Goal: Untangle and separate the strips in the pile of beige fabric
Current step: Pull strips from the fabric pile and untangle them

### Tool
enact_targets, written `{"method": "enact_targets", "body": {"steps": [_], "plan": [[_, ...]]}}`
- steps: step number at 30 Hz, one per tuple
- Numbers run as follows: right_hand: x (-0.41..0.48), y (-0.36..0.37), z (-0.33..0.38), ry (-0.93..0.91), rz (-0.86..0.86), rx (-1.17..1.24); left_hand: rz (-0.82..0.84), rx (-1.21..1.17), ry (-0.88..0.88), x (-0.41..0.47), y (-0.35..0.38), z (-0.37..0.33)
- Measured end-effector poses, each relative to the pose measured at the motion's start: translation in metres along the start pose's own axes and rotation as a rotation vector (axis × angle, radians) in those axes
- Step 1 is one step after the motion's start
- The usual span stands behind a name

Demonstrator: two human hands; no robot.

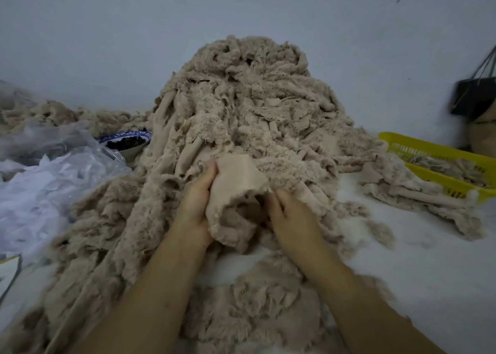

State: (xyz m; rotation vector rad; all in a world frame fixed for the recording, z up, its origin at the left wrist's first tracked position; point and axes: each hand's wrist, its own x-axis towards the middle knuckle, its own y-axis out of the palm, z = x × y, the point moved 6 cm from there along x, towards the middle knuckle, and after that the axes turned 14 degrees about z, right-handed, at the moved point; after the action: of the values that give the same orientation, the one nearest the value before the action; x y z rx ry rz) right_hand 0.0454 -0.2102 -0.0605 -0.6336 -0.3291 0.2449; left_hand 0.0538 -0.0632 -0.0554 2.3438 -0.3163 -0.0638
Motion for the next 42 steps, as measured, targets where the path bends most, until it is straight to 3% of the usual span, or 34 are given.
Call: {"method": "enact_targets", "body": {"steps": [3, 6, 11, 13, 15, 17, 19, 21, 23, 25, 30, 36, 39, 42], "plan": [[0.0, -0.026, -0.026, 0.198, -0.074, 0.052, 0.026, -0.233, 0.222, 0.0, -0.01, -0.027], [-0.002, -0.031, -0.036, 0.269, -0.093, 0.15, -0.005, -0.252, 0.32, -0.002, -0.014, -0.031], [-0.011, -0.01, 0.019, -0.075, -0.1, 0.115, -0.052, -0.148, 0.249, 0.0, -0.01, -0.01], [-0.012, 0.002, 0.033, -0.177, 0.038, 0.145, -0.122, -0.021, 0.188, -0.001, -0.014, -0.003], [-0.012, 0.023, 0.038, -0.179, 0.25, 0.073, -0.3, 0.281, -0.003, -0.005, -0.02, 0.008], [-0.014, 0.035, 0.033, -0.18, 0.347, 0.087, -0.344, 0.492, -0.113, -0.01, -0.018, 0.015], [-0.01, 0.024, 0.023, -0.106, 0.23, 0.275, -0.164, 0.434, -0.045, -0.004, 0.002, 0.016], [-0.004, 0.002, 0.0, 0.091, -0.018, 0.584, 0.009, 0.43, -0.038, 0.001, 0.019, 0.021], [-0.003, -0.01, -0.014, 0.188, -0.152, 0.982, 0.116, 0.614, -0.119, 0.003, 0.023, 0.029], [-0.001, -0.017, -0.02, 0.189, -0.186, 1.204, 0.175, 0.827, -0.164, 0.003, 0.02, 0.03], [0.0, -0.029, -0.029, 0.104, -0.27, 1.467, 0.117, 1.363, -0.055, 0.005, 0.009, 0.006], [0.0, -0.029, -0.036, 0.126, -0.296, 1.489, -0.062, 1.785, -0.045, 0.013, -0.002, -0.001], [0.001, -0.033, -0.042, 0.124, -0.363, 1.554, -0.109, 1.646, -0.034, 0.012, -0.009, -0.001], [0.002, -0.03, -0.044, 0.136, -0.364, 1.582, -0.302, 1.393, 0.153, 0.004, -0.014, -0.015]]}}
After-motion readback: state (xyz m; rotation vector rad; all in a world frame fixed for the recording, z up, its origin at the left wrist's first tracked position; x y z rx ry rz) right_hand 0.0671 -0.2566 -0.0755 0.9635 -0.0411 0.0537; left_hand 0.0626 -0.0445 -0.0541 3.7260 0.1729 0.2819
